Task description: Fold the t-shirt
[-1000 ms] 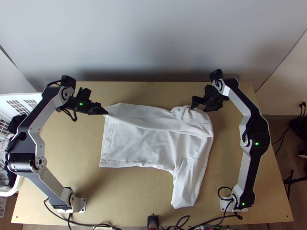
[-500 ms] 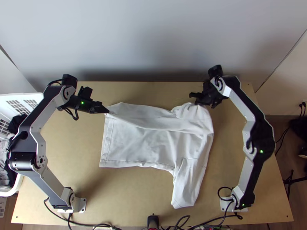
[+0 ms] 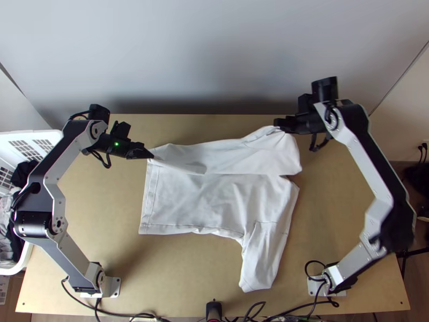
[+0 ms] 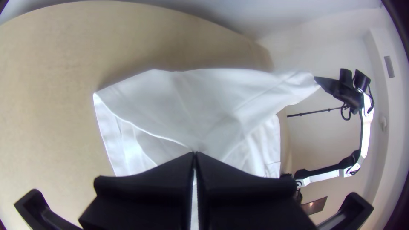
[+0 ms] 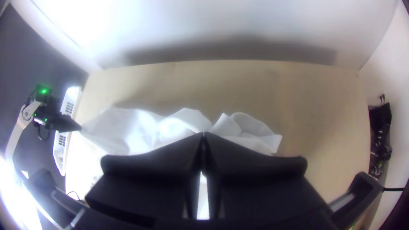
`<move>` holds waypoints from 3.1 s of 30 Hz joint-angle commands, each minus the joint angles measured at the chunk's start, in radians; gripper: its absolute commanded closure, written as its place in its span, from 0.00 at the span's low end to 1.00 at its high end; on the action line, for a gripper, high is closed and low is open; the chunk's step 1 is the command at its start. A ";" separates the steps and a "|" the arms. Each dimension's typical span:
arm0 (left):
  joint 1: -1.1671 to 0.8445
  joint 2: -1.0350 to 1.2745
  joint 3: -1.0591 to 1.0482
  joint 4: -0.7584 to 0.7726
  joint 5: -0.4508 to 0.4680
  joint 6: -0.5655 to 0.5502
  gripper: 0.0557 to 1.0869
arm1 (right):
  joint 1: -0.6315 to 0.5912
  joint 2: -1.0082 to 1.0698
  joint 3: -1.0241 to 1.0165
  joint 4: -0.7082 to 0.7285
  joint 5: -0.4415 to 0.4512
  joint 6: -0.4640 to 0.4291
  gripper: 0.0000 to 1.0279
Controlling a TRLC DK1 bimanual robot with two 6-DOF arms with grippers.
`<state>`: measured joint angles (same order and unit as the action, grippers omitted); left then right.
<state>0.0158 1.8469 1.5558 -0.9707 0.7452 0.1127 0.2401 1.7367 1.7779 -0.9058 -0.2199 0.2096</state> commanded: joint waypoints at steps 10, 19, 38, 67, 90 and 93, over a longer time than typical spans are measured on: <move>0.000 0.008 0.003 0.029 0.045 -0.048 0.97 | -0.001 -0.270 -0.259 -0.031 0.002 -0.092 0.97; 0.059 0.012 0.006 0.059 0.043 -0.047 0.97 | -0.079 -0.272 -0.279 -0.022 0.002 -0.124 0.97; 0.124 -0.021 0.010 0.073 0.043 -0.054 0.97 | -0.084 -0.301 -0.288 -0.031 0.001 -0.130 0.97; 0.076 -0.046 0.039 1.084 -0.167 -0.548 0.97 | -0.137 -0.042 -0.244 0.818 0.122 -0.130 0.97; 0.053 0.041 -0.183 1.090 -0.214 -0.350 0.97 | -0.108 0.092 -0.445 1.059 0.125 -0.197 0.98; 0.052 0.049 -0.220 1.110 -0.241 -0.327 0.97 | -0.097 0.092 -0.454 1.061 0.123 -0.194 0.97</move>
<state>0.0696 1.8782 1.4204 0.1081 0.5388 -0.2752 0.1280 1.8133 1.3811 0.0731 -0.0963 0.0387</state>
